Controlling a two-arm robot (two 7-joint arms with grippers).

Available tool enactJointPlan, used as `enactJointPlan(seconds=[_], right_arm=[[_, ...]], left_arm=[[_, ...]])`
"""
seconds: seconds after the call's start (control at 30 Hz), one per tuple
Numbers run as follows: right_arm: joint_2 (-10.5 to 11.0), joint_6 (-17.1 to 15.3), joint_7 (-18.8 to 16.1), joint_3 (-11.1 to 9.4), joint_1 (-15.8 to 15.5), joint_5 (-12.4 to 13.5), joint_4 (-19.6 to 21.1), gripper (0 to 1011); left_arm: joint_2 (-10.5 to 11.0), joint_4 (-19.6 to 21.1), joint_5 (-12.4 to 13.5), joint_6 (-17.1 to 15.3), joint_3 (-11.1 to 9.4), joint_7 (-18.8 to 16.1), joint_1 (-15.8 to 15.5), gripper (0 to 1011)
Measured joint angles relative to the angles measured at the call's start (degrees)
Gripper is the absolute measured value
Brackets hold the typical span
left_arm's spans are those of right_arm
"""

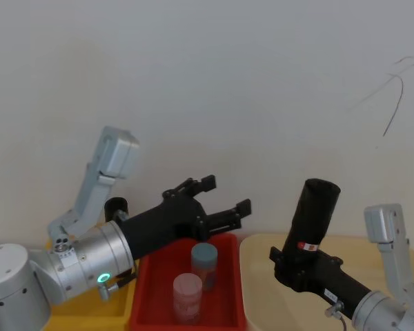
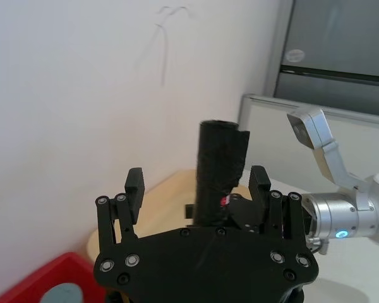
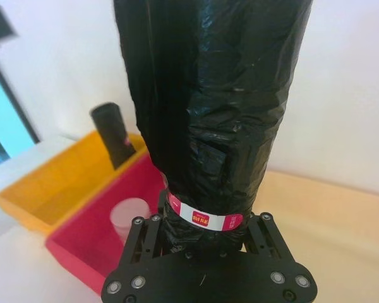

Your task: Pick up the garbage bag with the one hand and transfer it to the other hand.

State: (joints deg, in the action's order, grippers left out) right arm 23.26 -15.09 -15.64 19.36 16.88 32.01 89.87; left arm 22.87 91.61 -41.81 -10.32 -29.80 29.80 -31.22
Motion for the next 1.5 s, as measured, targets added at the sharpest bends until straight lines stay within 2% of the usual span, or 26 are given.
enactJointPlan(seconds=[0.37,0.73,0.83,0.87,0.93,0.97,1.1,1.3,1.37,1.5], right_arm=[[-0.5,-2.6,2.2,-0.8,0.9,-0.1,-3.7,519],[-0.7,-4.0,3.2,-1.1,1.9,-1.0,-6.0,520],[-0.7,-4.1,3.3,-1.2,2.0,-1.1,-6.4,568],[-0.7,-4.2,3.3,-1.2,2.0,-1.1,-6.5,621],[-0.7,-4.3,3.3,-1.2,2.1,-1.2,-6.6,650],[-0.7,-4.3,3.3,-1.3,2.1,-1.3,-6.7,710],[-0.8,-4.5,3.4,-1.3,2.2,-1.4,-6.9,817],[-0.8,-4.6,3.5,-1.3,2.3,-1.4,-7.2,965],[-0.8,-4.6,3.5,-1.3,2.4,-1.5,-7.3,1002],[-0.8,-4.7,3.5,-1.3,2.4,-1.5,-7.3,1000]], left_arm=[[1.3,0.8,0.8,1.0,1.9,-4.9,1.7,1000],[2.0,1.6,4.0,1.0,3.8,-12.2,3.5,1000],[2.0,1.8,5.0,0.8,4.3,-14.3,4.0,1000],[2.0,1.8,5.2,0.7,4.4,-14.8,4.2,1000],[2.0,1.9,6.0,0.5,4.7,-16.6,4.5,1000],[2.0,2.0,6.6,0.4,5.0,-17.5,4.8,1000],[1.9,2.0,7.9,0.0,5.5,-20.3,5.3,1000],[1.8,1.9,9.3,-0.4,6.1,-22.9,5.8,1000],[1.7,1.9,9.7,-0.5,6.3,-23.7,5.9,1000],[1.7,1.8,10.3,-0.7,6.5,-24.8,6.1,1000]])
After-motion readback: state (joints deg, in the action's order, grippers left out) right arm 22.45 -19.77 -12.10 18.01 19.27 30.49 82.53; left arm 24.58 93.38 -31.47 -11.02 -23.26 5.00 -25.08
